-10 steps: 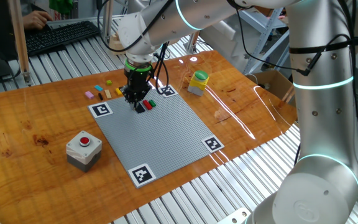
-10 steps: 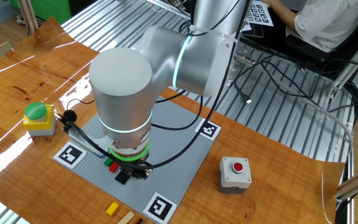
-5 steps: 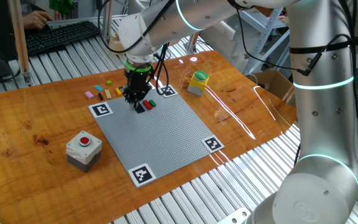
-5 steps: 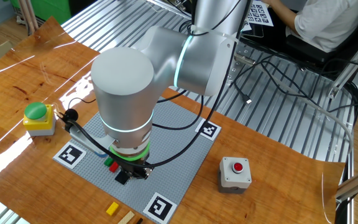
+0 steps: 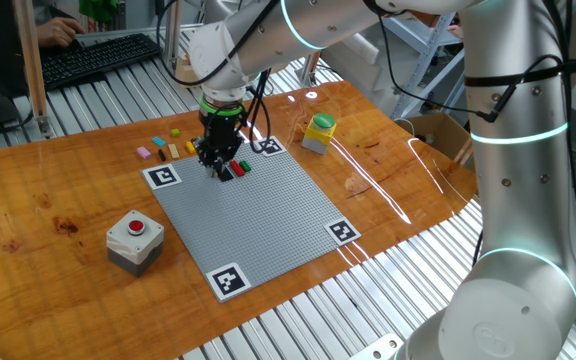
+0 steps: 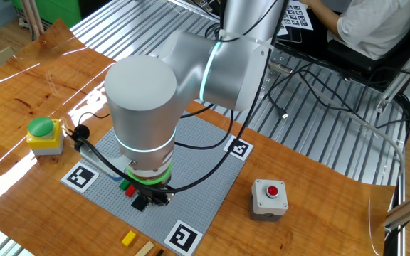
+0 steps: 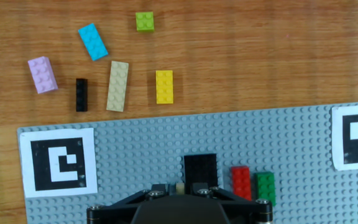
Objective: Build with small Lego blocks
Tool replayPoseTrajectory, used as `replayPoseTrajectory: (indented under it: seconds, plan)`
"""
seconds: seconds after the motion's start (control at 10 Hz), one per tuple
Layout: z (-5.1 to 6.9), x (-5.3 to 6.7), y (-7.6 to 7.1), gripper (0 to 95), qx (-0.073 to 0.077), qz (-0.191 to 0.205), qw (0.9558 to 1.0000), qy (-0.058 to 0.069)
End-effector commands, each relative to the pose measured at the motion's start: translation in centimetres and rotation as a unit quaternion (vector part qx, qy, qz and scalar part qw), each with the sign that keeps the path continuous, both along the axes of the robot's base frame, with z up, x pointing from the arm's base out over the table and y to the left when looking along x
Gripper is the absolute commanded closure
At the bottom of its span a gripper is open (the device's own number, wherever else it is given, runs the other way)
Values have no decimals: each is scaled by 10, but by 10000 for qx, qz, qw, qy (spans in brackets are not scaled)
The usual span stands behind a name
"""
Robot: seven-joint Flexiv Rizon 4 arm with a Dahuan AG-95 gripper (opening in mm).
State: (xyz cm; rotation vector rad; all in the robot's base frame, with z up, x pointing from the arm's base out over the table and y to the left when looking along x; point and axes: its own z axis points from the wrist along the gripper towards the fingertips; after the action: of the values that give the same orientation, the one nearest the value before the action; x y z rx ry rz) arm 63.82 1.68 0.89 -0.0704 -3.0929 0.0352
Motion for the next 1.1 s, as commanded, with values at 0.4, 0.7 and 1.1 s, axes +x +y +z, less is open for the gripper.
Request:
replayPoseTrajectory:
  seconds: [0.4,0.7,1.1]
  plan:
    - [7,-1,1,760,-52,-25,10000,27]
    - [11,-2,1,760,-77,79,9999,82]
    - [13,-3,1,950,-75,170,9998,93]
